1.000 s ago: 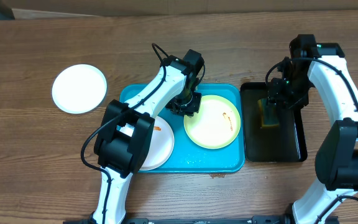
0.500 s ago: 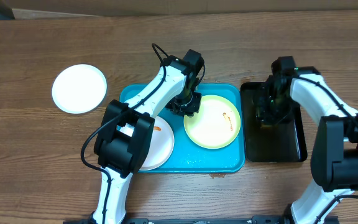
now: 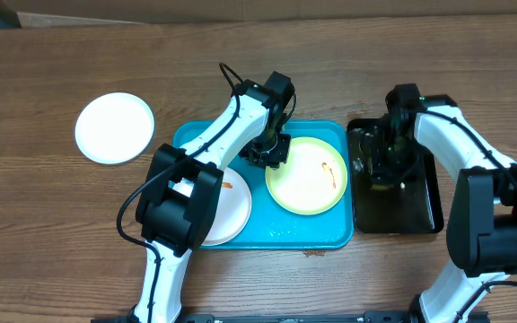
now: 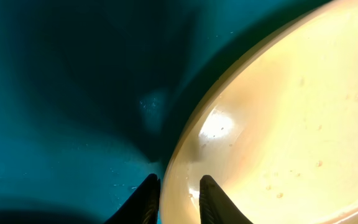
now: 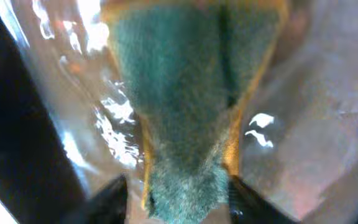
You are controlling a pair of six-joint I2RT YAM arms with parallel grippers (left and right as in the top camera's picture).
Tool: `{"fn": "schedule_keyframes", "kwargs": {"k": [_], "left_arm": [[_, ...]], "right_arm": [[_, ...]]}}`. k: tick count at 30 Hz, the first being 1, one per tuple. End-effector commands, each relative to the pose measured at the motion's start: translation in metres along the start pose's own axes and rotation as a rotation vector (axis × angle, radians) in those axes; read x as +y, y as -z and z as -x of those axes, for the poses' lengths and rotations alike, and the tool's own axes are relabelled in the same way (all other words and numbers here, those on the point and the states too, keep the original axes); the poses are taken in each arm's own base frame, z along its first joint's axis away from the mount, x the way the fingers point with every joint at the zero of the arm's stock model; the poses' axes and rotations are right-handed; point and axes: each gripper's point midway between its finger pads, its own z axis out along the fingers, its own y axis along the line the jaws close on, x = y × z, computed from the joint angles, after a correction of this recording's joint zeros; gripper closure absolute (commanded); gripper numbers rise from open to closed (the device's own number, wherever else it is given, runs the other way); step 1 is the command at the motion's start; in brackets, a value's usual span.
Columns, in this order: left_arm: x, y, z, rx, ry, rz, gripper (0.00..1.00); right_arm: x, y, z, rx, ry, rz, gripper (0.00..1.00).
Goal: Clean dirty plates on tray and stack at the side
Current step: 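Lower right gripper into the black tray and grasp the sponge, then dip and rub the sponge in the water of the black tray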
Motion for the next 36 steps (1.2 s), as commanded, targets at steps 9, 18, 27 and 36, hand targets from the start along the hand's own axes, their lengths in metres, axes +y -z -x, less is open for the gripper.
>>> {"fn": "schedule_keyframes", "kwargs": {"k": [9,18,27,36], "left_arm": [[0.001,-0.005,-0.004,0.017,0.003,0.013,0.76],[0.001,-0.005,-0.004,0.017,0.003,0.013,0.76],[0.001,-0.005,-0.004,0.017,0.003,0.013,0.75],[0.001,-0.005,-0.004,0.016,0.003,0.013,0.76]], "right_arm": [[0.002,0.014,0.031,-0.146,0.012,-0.007,0.23],[0.002,-0.003,0.045,-0.227,0.014,0.004,0.82],[0.003,0.015,0.040,-0.182,0.011,0.001,0.44],[0.002,0.009,0.029,-0.141,0.008,-0.003,0.54]]}}
